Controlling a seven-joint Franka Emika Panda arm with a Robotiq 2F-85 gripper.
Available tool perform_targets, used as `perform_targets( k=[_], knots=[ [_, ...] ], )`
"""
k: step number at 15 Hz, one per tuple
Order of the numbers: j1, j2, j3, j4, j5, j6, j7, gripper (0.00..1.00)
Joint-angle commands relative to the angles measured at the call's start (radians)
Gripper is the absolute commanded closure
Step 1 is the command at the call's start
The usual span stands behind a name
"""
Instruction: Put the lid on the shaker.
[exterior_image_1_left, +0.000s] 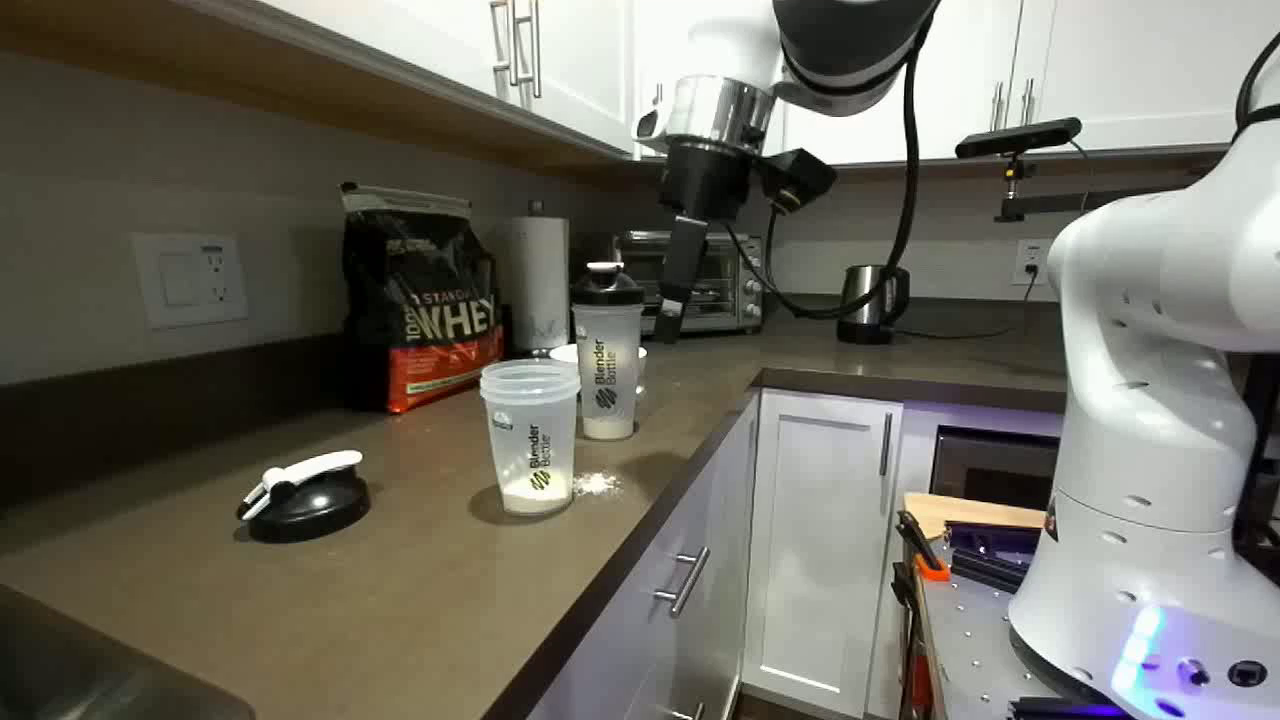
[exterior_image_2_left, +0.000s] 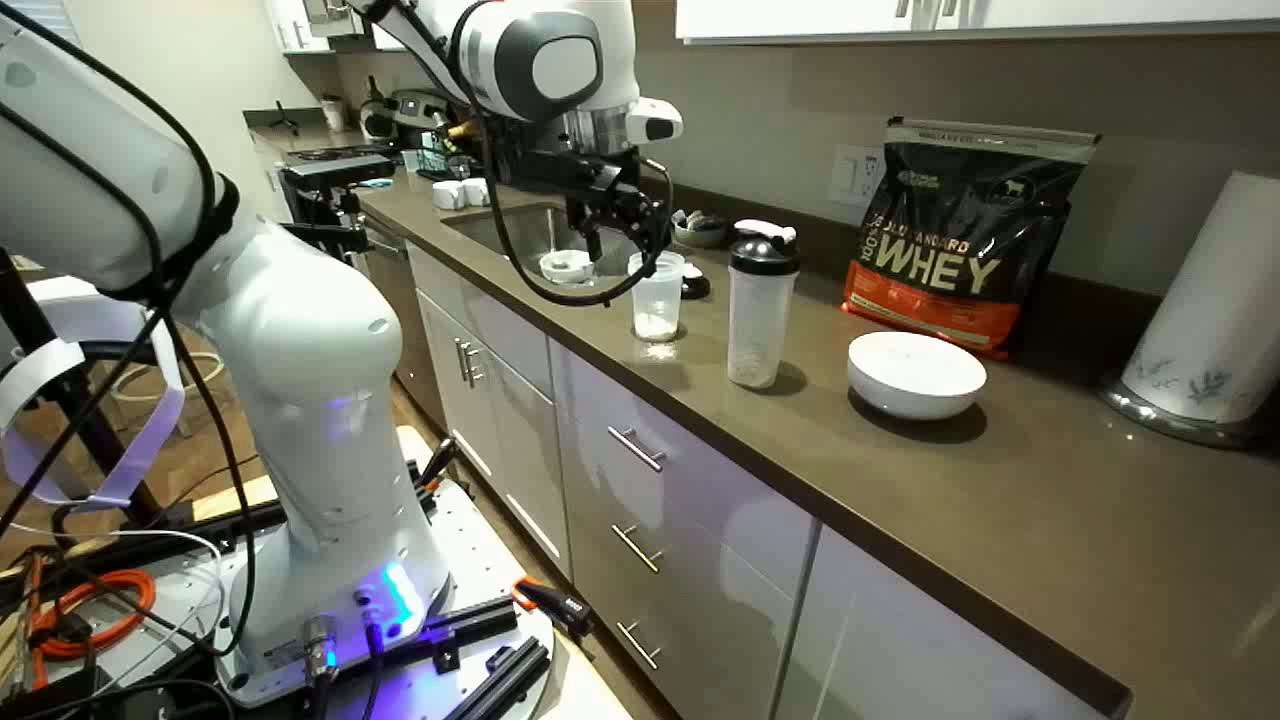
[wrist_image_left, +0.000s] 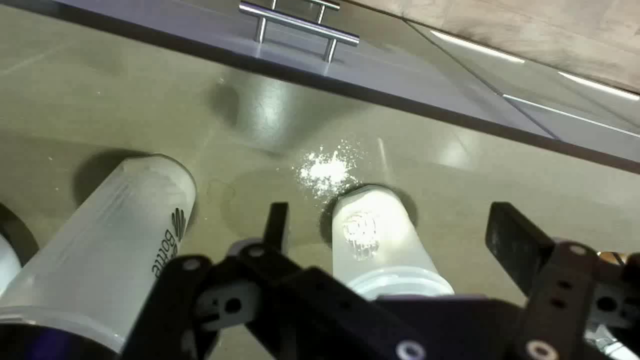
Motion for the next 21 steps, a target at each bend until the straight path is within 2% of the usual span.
perform_targets(
  k=[1,18,21],
  knots=[
    [-0.005,0.0,0.005,0.002,0.003,-0.004,-0.002,0.0],
    [-0.005,0.0,0.005,0.002,0.003,-0.004,-0.002,0.0],
    [-0.007,0.009,0.03,0.045,-0.043,-0.006,-0.013,0.0]
  ],
)
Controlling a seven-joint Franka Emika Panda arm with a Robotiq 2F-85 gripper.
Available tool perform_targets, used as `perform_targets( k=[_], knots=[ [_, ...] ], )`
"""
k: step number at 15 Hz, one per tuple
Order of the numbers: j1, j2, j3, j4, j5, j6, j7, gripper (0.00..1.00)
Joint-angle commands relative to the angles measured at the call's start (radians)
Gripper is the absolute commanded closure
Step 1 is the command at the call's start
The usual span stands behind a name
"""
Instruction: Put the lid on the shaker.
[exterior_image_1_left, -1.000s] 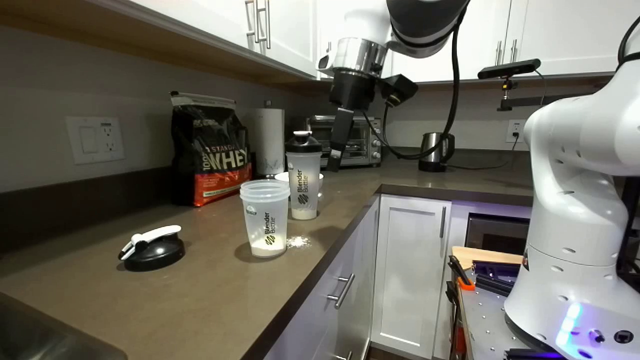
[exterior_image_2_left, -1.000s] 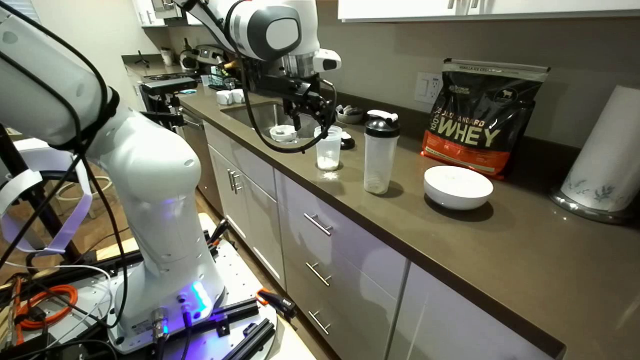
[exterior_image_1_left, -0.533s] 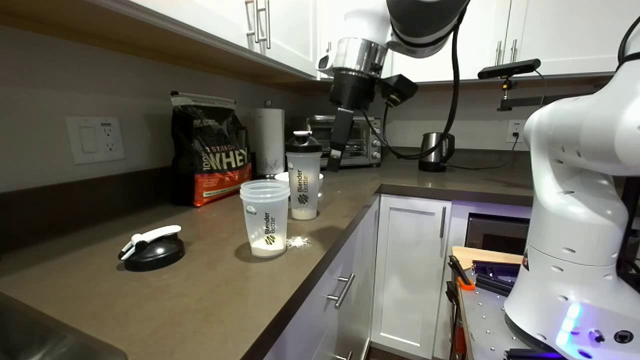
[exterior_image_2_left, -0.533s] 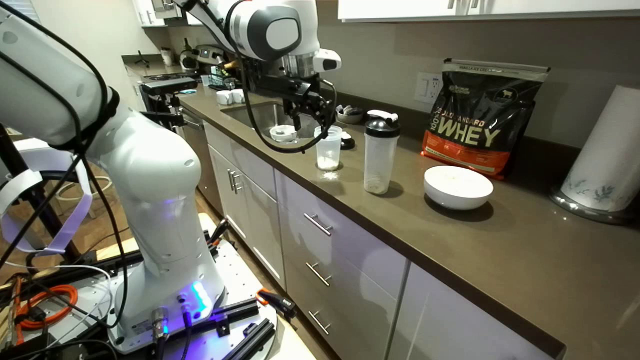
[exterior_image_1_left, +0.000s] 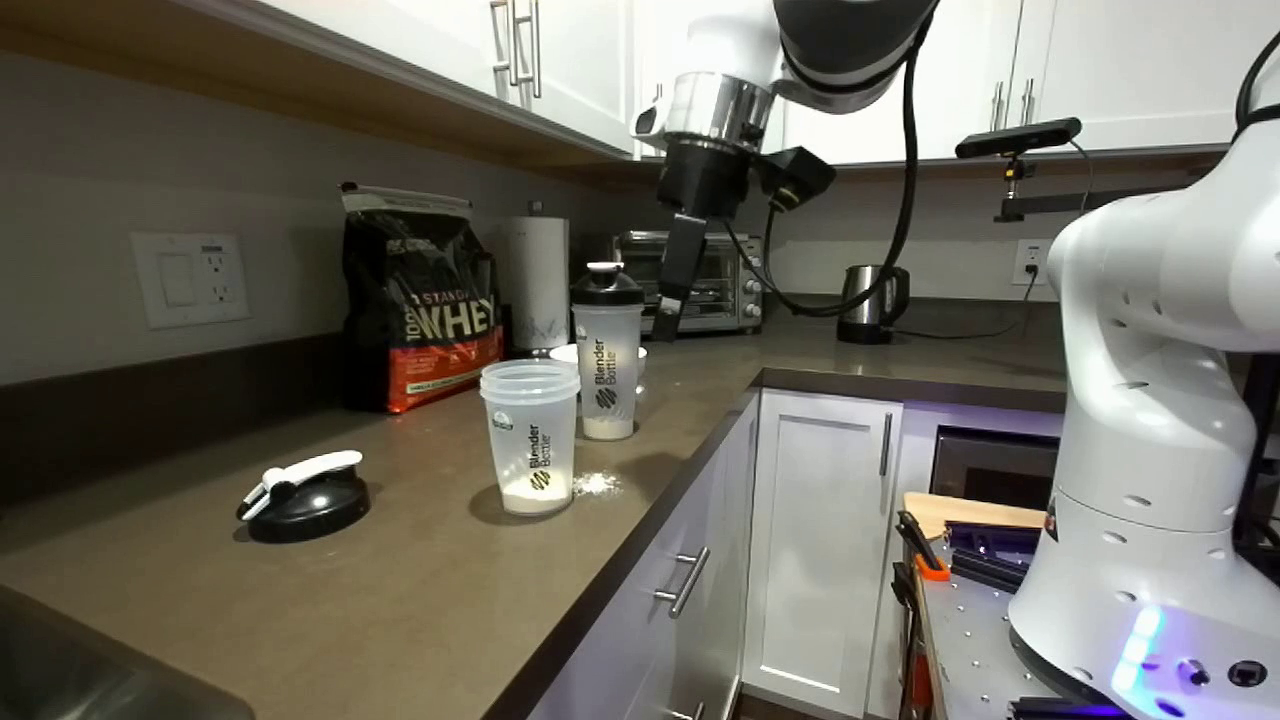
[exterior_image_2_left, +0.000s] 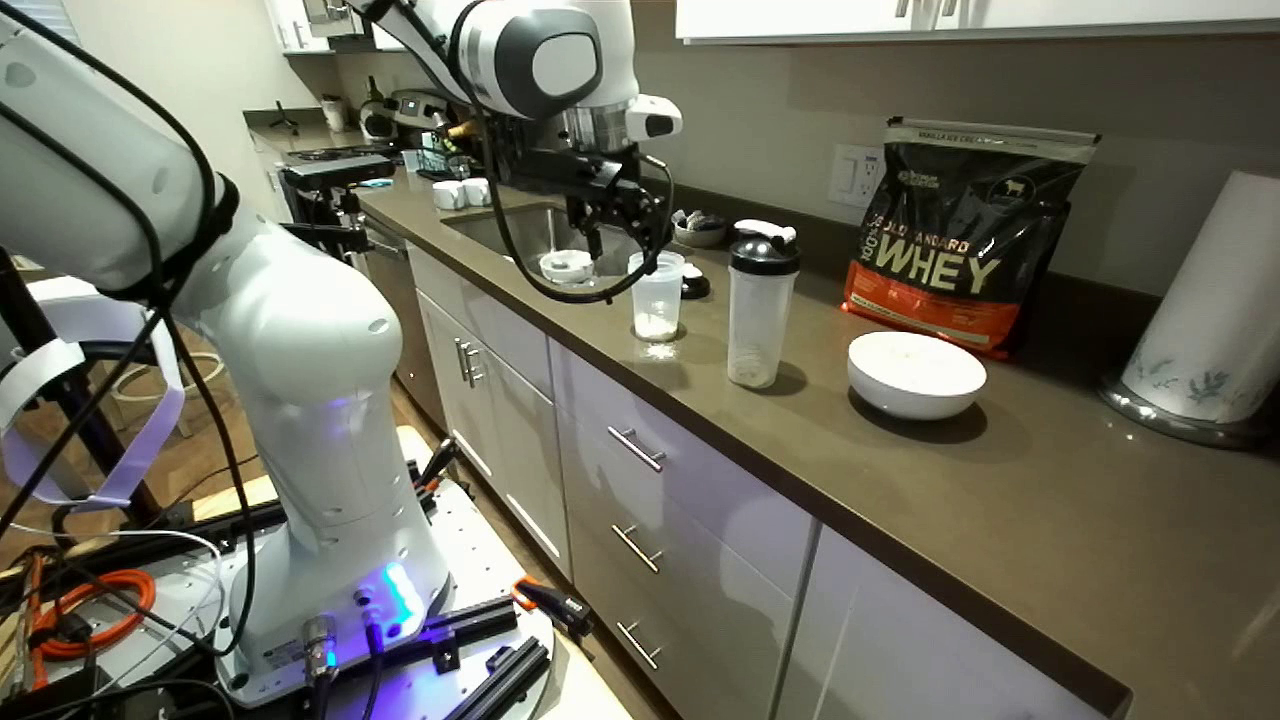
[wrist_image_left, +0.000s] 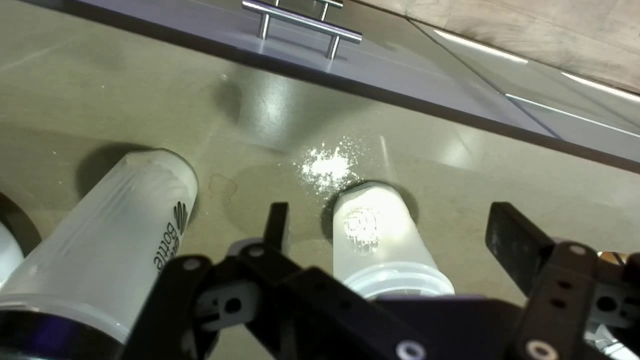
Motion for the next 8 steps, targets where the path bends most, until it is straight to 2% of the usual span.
perform_targets(
  k=[1,5,8],
  knots=[
    [-0.007,0.019,0.031,0.059,-0.049,-0.006,-0.021,0.0],
    [0.016,0.08,0.031,0.141,-0.096,0.02,-0.095,0.0],
    [0.044,0.164,0.013,0.205,-0.09,0.06,-0.188,0.0]
  ],
)
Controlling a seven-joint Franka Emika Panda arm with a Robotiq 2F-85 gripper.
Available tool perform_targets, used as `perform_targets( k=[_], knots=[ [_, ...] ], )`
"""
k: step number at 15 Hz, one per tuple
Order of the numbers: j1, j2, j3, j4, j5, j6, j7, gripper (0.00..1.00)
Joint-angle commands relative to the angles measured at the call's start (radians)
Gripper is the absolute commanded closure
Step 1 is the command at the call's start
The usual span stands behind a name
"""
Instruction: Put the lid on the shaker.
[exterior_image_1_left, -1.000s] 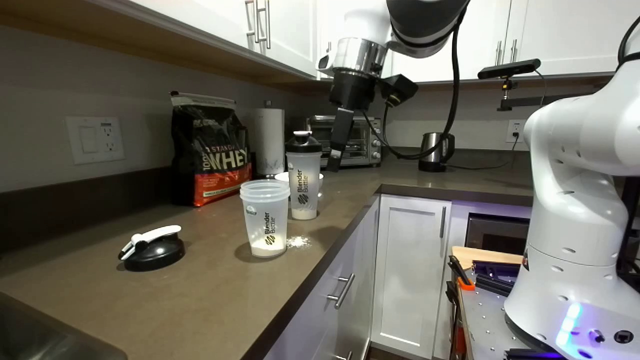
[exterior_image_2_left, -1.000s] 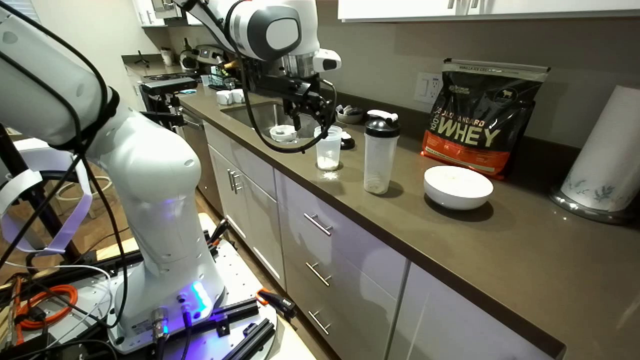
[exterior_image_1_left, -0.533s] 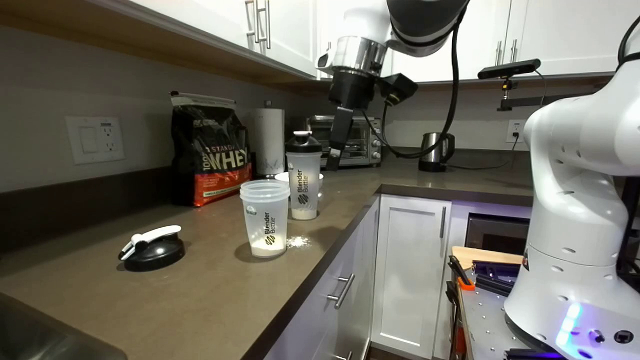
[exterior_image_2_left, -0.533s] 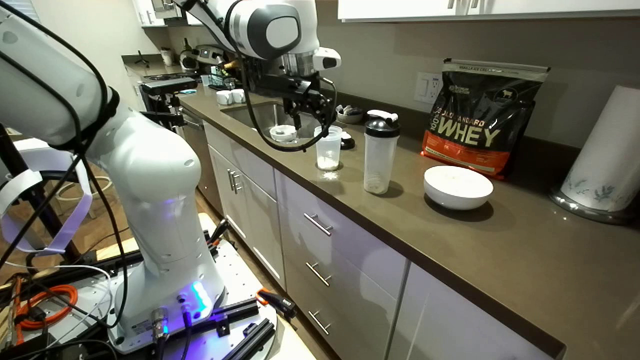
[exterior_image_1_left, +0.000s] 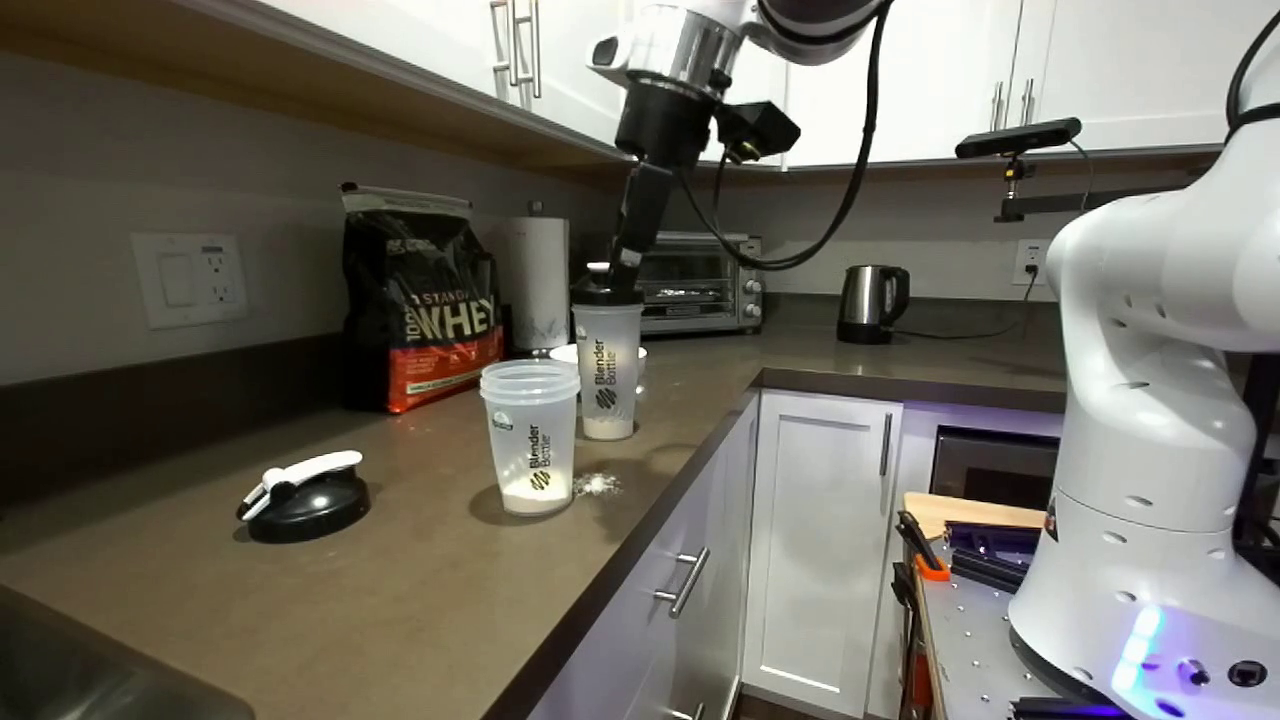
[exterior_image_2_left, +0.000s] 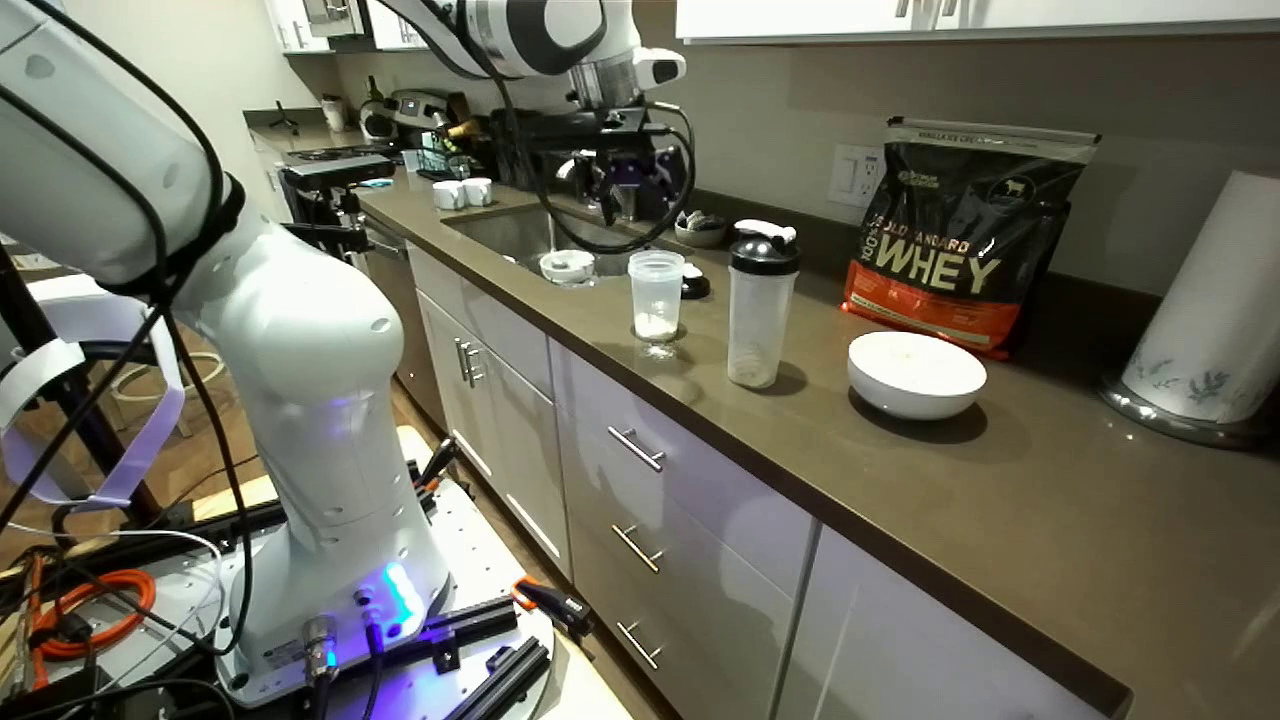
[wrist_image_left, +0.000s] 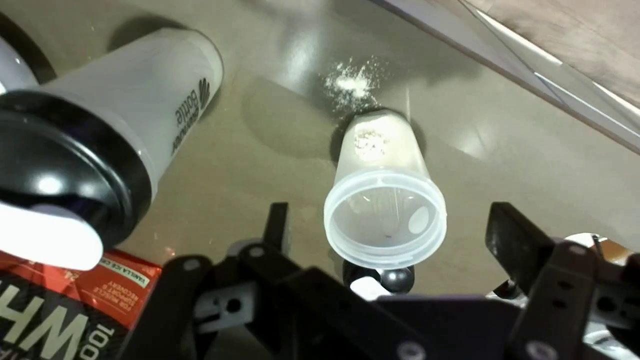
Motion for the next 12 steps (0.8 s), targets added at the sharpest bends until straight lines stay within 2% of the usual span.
perform_targets(
  k=[1,7,12],
  knots=[
    [0.037,0.138,-0.025,0.091,-0.005,0.069,-0.131,0.0],
    [0.081,0.357,-0.059,0.228,0.046,0.182,-0.338,0.0],
    [0.057,0.505,-0.025,0.37,0.123,0.169,-0.471,0.0]
  ],
)
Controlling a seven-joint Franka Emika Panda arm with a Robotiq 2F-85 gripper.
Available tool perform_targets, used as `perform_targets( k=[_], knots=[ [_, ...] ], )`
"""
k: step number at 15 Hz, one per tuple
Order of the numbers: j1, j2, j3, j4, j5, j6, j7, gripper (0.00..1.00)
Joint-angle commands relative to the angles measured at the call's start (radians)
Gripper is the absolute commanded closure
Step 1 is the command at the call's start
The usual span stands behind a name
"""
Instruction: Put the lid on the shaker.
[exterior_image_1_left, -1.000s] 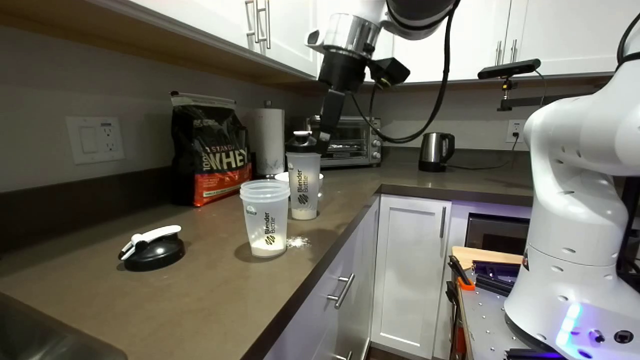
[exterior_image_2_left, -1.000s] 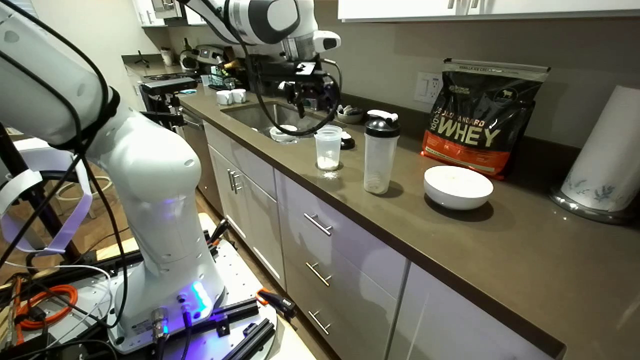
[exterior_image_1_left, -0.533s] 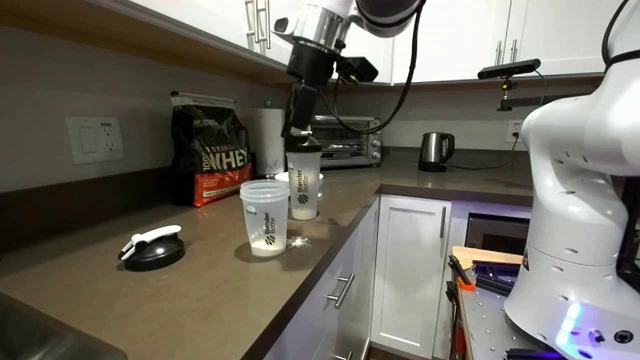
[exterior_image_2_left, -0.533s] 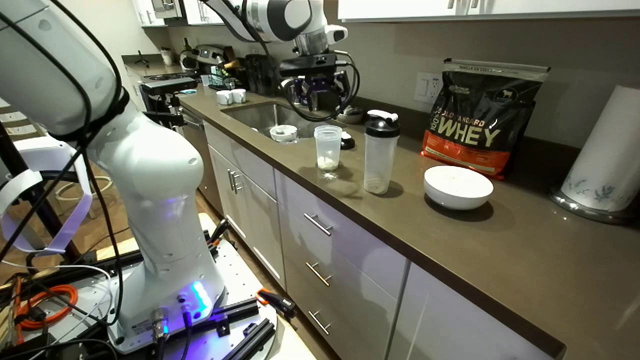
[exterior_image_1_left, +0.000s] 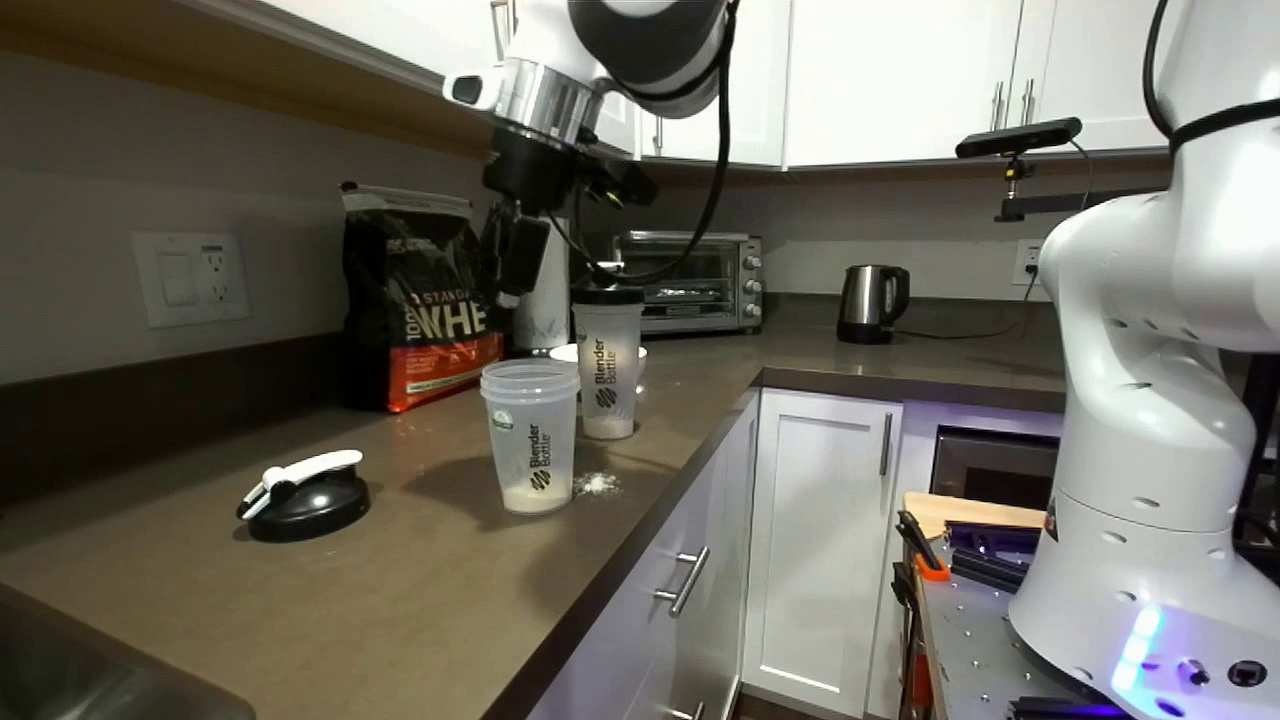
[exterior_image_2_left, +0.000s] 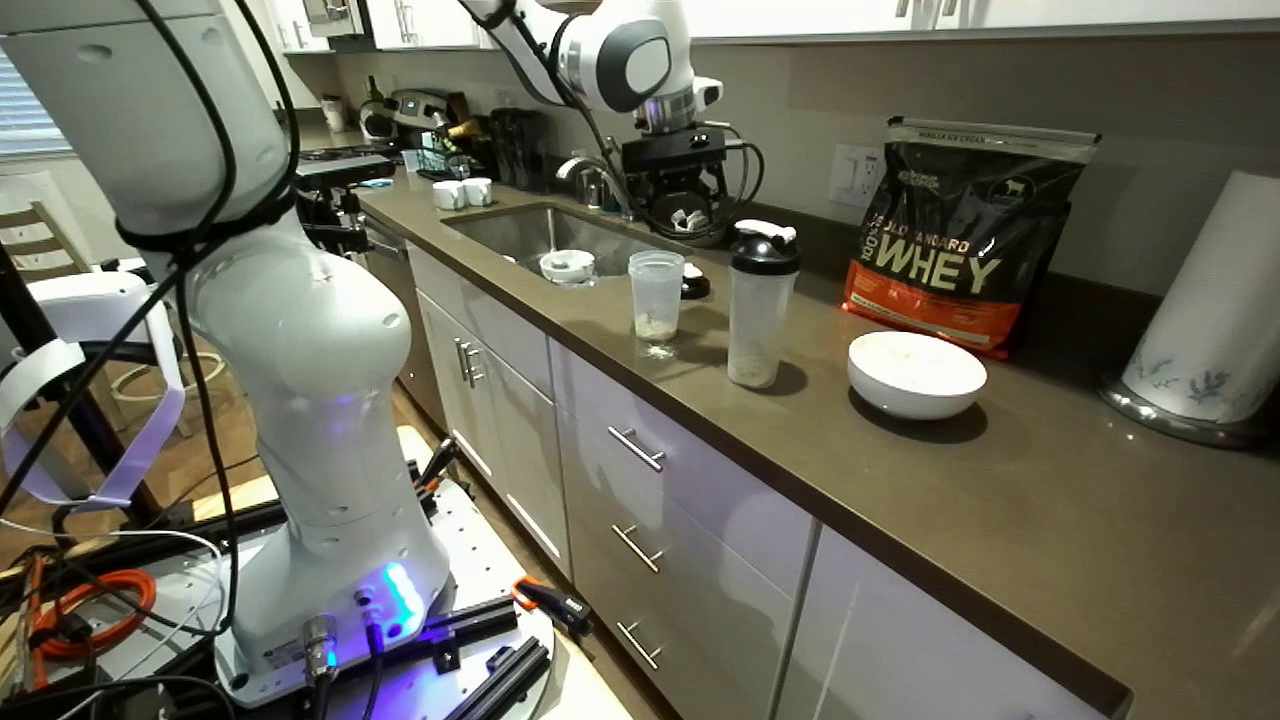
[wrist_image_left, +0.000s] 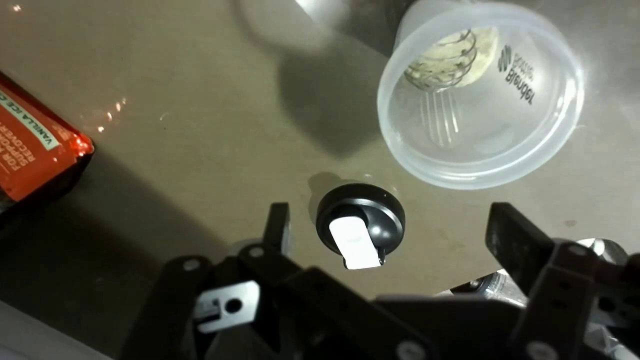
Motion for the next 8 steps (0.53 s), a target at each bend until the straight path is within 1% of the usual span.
perform_targets(
  k=[1,6,7,8],
  knots=[
    [-0.02,0.116,0.03,0.117,0.063,0.002,-0.113,0.0],
    [-0.048,0.214,0.094,0.21,0.109,-0.007,-0.234,0.0],
    [-0.056,0.174,0.099,0.165,0.068,-0.001,-0.147,0.0],
    [-0.061,0.187,0.11,0.173,0.068,-0.001,-0.15,0.0]
  ],
)
